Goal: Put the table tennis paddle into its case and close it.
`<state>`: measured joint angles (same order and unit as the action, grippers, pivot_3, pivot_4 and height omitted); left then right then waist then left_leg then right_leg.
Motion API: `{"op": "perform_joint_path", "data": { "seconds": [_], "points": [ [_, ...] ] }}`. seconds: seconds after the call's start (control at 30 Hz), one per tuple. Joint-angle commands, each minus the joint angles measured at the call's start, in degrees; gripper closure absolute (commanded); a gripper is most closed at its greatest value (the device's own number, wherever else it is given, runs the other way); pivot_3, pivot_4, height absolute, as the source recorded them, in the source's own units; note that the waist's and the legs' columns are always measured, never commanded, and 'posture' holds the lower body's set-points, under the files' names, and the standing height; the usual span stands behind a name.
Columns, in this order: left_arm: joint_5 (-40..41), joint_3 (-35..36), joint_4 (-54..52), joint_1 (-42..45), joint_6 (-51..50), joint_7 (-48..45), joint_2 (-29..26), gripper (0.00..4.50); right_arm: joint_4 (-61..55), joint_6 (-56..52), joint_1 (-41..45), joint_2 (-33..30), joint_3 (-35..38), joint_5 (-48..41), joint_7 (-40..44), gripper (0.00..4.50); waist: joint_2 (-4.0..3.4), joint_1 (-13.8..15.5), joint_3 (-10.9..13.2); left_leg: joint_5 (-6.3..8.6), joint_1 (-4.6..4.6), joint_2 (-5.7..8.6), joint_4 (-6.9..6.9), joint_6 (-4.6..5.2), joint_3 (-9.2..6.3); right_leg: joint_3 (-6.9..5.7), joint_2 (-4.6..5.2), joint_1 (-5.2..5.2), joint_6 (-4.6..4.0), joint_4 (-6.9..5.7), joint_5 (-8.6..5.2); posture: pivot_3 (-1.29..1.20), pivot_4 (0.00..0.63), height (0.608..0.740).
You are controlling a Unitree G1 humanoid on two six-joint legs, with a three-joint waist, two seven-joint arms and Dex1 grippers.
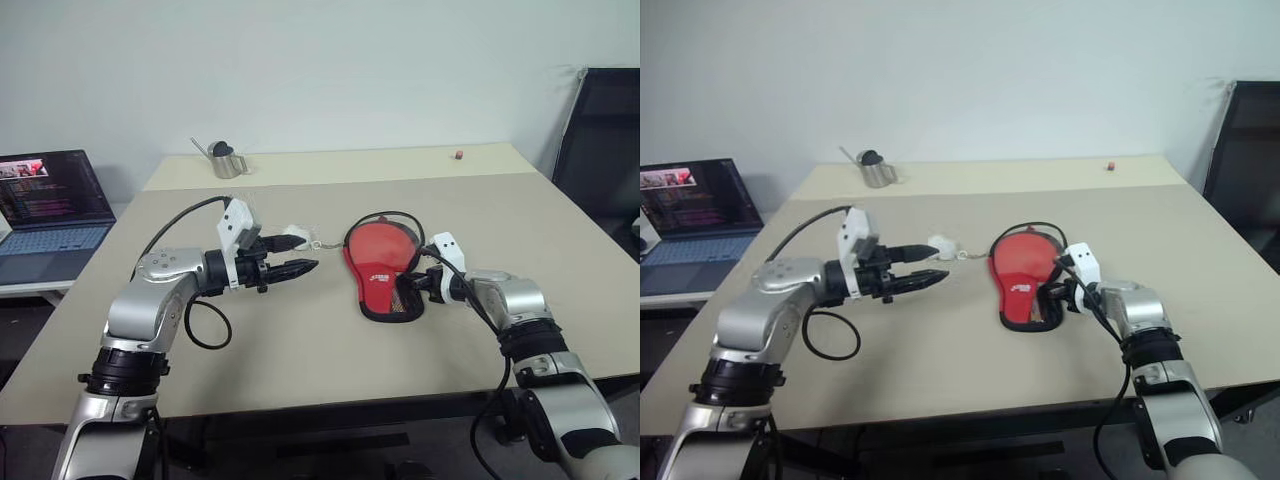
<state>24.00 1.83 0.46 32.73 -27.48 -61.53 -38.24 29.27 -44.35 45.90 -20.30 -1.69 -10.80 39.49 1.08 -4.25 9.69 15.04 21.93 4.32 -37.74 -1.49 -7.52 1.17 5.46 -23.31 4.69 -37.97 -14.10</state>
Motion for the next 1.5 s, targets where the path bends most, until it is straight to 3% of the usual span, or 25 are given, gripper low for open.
{"op": "perform_joint_path", "data": {
  "seconds": [0.03, 0.4, 0.87, 1.2, 1.5],
  "points": [
    [0.9, 1.0, -3.0, -2.7, 0.1, -3.1, -3.7, 1.67, -5.9, -3.1, -1.1, 1.6, -1.0, -2.3, 1.5, 4.48, -0.01, -0.4, 0.0, 0.02, 0.00, -0.02, 0.03, -0.03, 0.00, 0.02, -0.06, -0.04, -0.04, 0.00, -0.01, 0.00, 0.150, 0.740],
    [2.5, 0.6, -9.3, -12.9, -0.7, -10.5, -11.1, 1.67, -27.3, -15.0, -9.1, 3.6, -4.4, -8.2, 1.9, 4.48, -0.03, -0.4, 0.0, 0.05, 0.00, -0.32, 0.56, -0.10, 0.04, 0.10, -0.14, -0.24, -0.18, 0.18, -0.08, 0.00, 0.150, 0.740],
    [3.5, -0.3, -13.2, -15.8, -2.3, -10.8, -11.4, 1.67, -48.8, -32.8, -22.1, 8.0, 0.7, -14.6, -9.5, 4.48, -0.04, 1.0, 0.0, 0.05, 0.01, -0.36, 0.75, -0.11, 0.04, 0.05, -0.14, -0.29, -0.24, 0.29, -0.12, 0.00, 0.150, 0.740],
    [3.5, -1.6, -13.1, -15.3, -2.2, -11.6, -11.3, 1.67, -57.0, -40.3, -26.5, 9.7, 3.6, -18.0, -13.8, 4.48, -0.04, 1.2, 0.0, 0.05, 0.00, -0.38, 0.75, -0.10, 0.04, -0.02, -0.14, -0.26, -0.25, 0.30, -0.13, 0.00, 0.150, 0.740],
    [3.2, -2.2, -13.0, -15.3, -1.9, -11.3, -10.9, 1.67, -56.8, -40.2, -27.8, 8.8, 4.3, -18.5, -15.9, 4.48, -0.04, 1.3, 0.0, 0.05, 0.00, -0.39, 0.75, -0.10, 0.03, -0.07, -0.14, -0.22, -0.25, 0.31, -0.14, 0.00, 0.150, 0.740]
  ]
}}
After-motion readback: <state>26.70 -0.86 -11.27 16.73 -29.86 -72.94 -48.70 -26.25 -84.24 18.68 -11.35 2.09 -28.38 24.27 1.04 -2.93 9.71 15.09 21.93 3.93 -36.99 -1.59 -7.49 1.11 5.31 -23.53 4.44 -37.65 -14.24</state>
